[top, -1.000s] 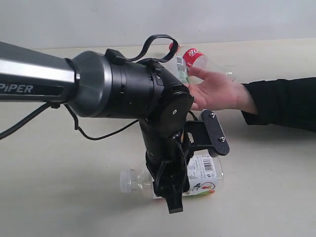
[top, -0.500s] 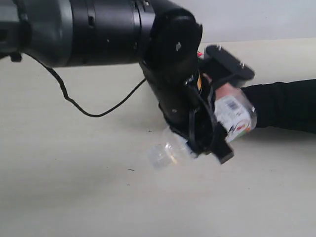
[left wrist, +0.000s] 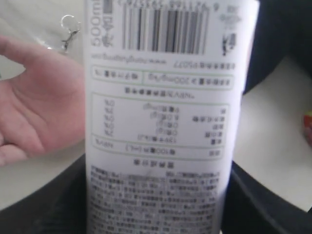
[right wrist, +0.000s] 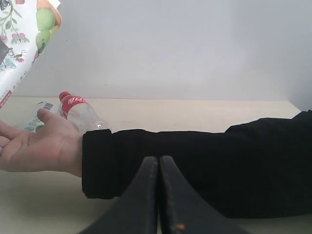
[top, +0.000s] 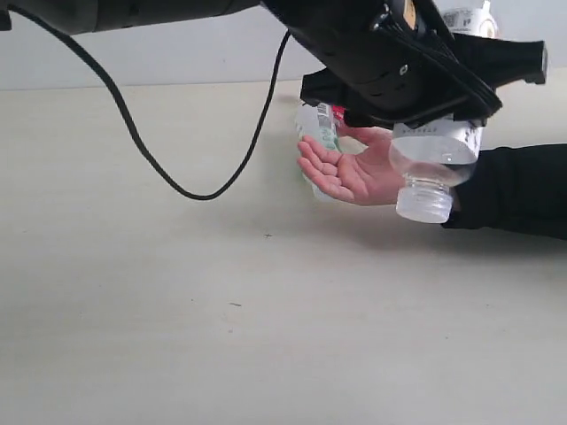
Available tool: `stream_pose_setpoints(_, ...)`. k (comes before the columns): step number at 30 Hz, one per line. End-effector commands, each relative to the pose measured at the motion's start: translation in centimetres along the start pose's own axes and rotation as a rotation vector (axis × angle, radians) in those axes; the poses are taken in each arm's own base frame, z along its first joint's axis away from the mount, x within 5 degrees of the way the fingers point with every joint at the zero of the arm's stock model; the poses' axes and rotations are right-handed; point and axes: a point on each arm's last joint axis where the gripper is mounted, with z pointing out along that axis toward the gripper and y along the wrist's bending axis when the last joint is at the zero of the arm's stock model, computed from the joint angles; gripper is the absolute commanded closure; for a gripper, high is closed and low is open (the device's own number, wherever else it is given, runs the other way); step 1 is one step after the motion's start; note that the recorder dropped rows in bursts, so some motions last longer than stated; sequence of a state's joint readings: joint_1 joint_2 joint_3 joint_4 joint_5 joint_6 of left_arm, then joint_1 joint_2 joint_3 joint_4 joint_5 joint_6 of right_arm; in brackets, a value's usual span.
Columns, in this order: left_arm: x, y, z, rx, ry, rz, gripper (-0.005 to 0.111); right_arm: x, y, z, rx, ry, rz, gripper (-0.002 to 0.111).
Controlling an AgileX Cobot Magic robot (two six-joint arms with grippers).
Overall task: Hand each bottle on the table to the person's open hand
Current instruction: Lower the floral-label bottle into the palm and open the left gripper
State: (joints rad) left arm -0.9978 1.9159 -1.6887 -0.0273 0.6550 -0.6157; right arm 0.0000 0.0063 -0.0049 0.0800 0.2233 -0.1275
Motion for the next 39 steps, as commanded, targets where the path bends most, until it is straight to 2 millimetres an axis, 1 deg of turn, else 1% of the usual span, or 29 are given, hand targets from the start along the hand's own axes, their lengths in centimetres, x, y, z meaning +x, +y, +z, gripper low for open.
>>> stream_pose_setpoints(1, -1.2, 2.5, 1.3, -0.059, -0.006, -0.19, 0.107, 0.1, 0.0, 0.0, 0.0, -0.003, -0.004, 0.108)
stream_pose_setpoints(3, -1.4, 3.8, 2.2, -0.091, 0.004, -0.221, 0.107, 0.1, 0.0, 0.0, 0.0, -0.003, -0.004, 0.108)
stream_pose_setpoints(7, -1.8, 5.7, 3.5, -0.135, 0.01, -0.242, 0.107, 0.1, 0.0, 0.0, 0.0, -0.003, -0.004, 0.108)
stream_pose_setpoints(11, -2.0, 7.2, 5.0, -0.153, 0.004, -0.261, 0.107, 0.1, 0.0, 0.0, 0.0, -0.003, -0.004, 0.108)
stream_pose_setpoints(17, -2.3, 8.1, 6.5, -0.137, -0.034, -0.268, 0.107, 0.1, 0.0, 0.0, 0.0, -0.003, -0.004, 0.108)
stream_pose_setpoints(19, -2.2, 8.2, 6.7, -0.136, -0.034, -0.27, 0.104, 0.1, 0.0, 0.0, 0.0, -0.003, -0.004, 0.108)
stream_pose_setpoints(21, -2.2, 8.2, 6.9, -0.13, -0.038, -0.274, 0.096, 0.1, 0.0, 0.0, 0.0, -0.003, -0.004, 0.108)
stream_pose_setpoints(23, -2.2, 8.2, 6.9, -0.129, -0.039, -0.28, 0.085, 0.1, 0.0, 0.0, 0.0, -0.003, -0.004, 0.108)
stream_pose_setpoints(25, -2.2, 8.2, 6.9, -0.129, -0.039, -0.28, 0.07, 0.1, 0.0, 0.0, 0.0, -0.003, -0.004, 0.108)
stream_pose_setpoints(28, -2.2, 8.2, 6.9, -0.129, -0.039, -0.28, 0.053, 0.1, 0.0, 0.0, 0.0, -0.003, -0.004, 0.108)
stream_pose_setpoints(34, -2.2, 8.2, 6.9, -0.126, -0.043, -0.264, 0.028, 0.1, 0.0, 0.0, 0.0, -0.003, -0.004, 0.108)
stream_pose_setpoints(36, -2.3, 8.2, 6.9, -0.129, -0.043, -0.243, 0.023, 0.1, 0.0, 0.0, 0.0, -0.003, -0.004, 0.108)
stream_pose_setpoints(39, -2.3, 8.2, 6.9, -0.129, -0.042, -0.231, 0.022, 0.1, 0.0, 0.0, 0.0, -0.003, -0.004, 0.108)
